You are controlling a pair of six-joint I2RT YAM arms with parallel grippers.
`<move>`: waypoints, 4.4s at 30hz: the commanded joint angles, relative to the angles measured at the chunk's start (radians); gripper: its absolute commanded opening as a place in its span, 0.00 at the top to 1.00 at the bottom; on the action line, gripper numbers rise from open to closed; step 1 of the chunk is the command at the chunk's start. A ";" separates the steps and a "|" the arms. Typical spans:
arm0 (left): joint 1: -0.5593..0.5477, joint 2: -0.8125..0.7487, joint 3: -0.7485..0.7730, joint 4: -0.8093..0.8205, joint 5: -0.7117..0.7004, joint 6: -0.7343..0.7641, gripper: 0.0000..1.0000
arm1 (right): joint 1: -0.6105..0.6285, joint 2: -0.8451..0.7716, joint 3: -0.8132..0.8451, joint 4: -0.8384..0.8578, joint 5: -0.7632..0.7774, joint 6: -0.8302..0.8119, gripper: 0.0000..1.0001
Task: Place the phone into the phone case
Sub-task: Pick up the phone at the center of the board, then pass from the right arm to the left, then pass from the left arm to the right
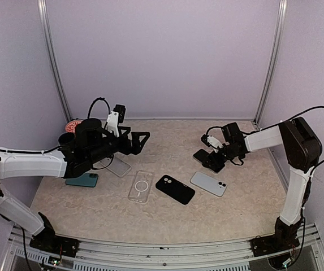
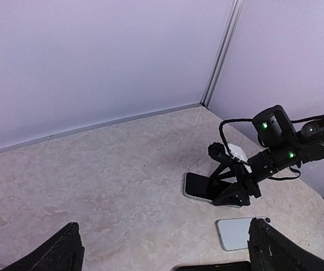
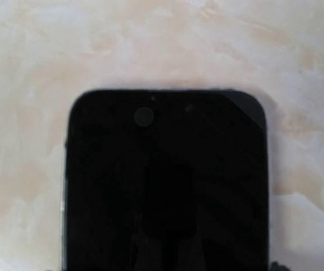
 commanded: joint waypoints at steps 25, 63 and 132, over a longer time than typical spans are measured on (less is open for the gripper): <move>0.015 0.186 0.107 -0.036 0.158 -0.136 0.01 | 0.159 -0.264 -0.135 0.142 0.011 0.016 0.28; 0.044 0.498 0.279 -0.028 0.725 -0.351 0.20 | 0.540 -0.420 -0.286 0.310 0.289 -0.061 0.28; 0.087 0.279 -0.012 0.602 0.839 -0.492 1.00 | 0.410 -0.811 -0.620 0.725 0.005 0.694 0.01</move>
